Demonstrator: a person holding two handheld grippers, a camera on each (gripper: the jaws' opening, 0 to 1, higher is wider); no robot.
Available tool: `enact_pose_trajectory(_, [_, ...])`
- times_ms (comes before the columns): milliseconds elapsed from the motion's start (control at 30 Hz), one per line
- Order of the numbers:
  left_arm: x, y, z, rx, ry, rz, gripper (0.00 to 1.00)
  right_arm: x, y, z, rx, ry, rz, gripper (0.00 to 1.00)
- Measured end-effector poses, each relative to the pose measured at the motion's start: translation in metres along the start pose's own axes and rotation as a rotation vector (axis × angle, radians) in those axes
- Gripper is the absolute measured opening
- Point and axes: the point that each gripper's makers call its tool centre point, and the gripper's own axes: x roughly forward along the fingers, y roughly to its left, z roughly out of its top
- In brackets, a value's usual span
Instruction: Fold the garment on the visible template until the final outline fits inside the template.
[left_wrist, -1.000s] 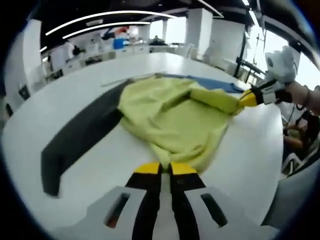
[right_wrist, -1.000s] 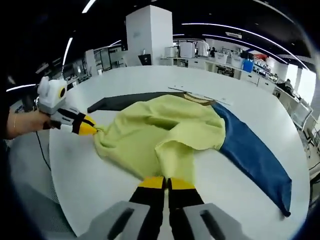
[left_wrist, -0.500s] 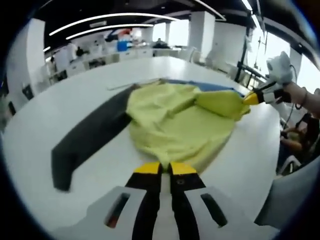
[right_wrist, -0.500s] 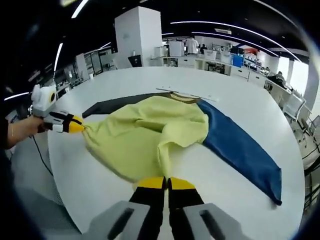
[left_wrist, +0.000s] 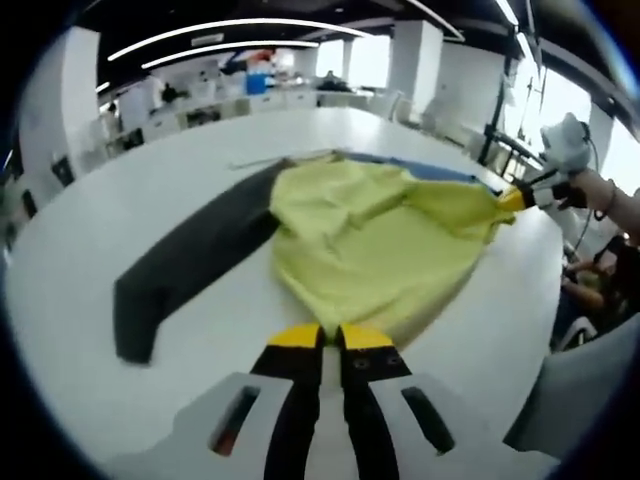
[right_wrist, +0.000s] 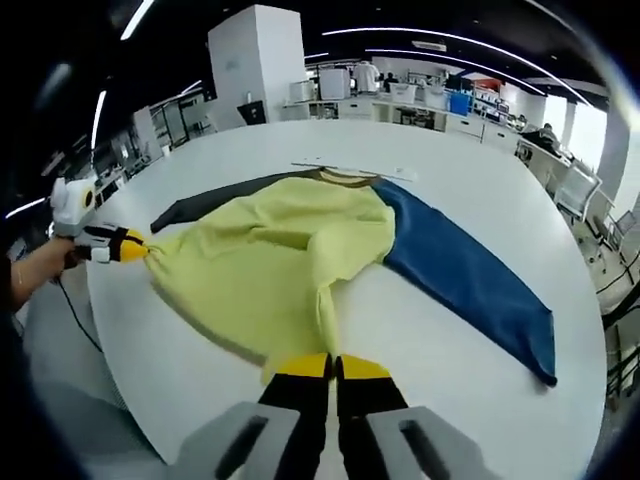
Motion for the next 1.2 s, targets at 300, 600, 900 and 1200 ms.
enact_pose_trajectory(300, [-0.005, 0.005, -0.009, -0.047, 0.035, -0.006, 0.03, 0.001, -0.009, -0.023, 0.008, 0.057, 0.008, 0.0])
enact_pose_trajectory(600, [0.005, 0.007, -0.017, -0.063, 0.057, -0.009, 0.03, 0.014, -0.018, -0.042, 0.035, 0.088, -0.002, 0.0])
enact_pose_trajectory(900, [0.015, 0.012, -0.01, -0.068, 0.033, -0.004, 0.03, 0.026, -0.023, -0.048, 0.035, 0.098, -0.035, 0.0])
enact_pose_trajectory(1200, [0.034, 0.012, 0.007, -0.046, 0.007, -0.005, 0.03, 0.03, -0.027, -0.046, 0.014, 0.094, -0.071, 0.0])
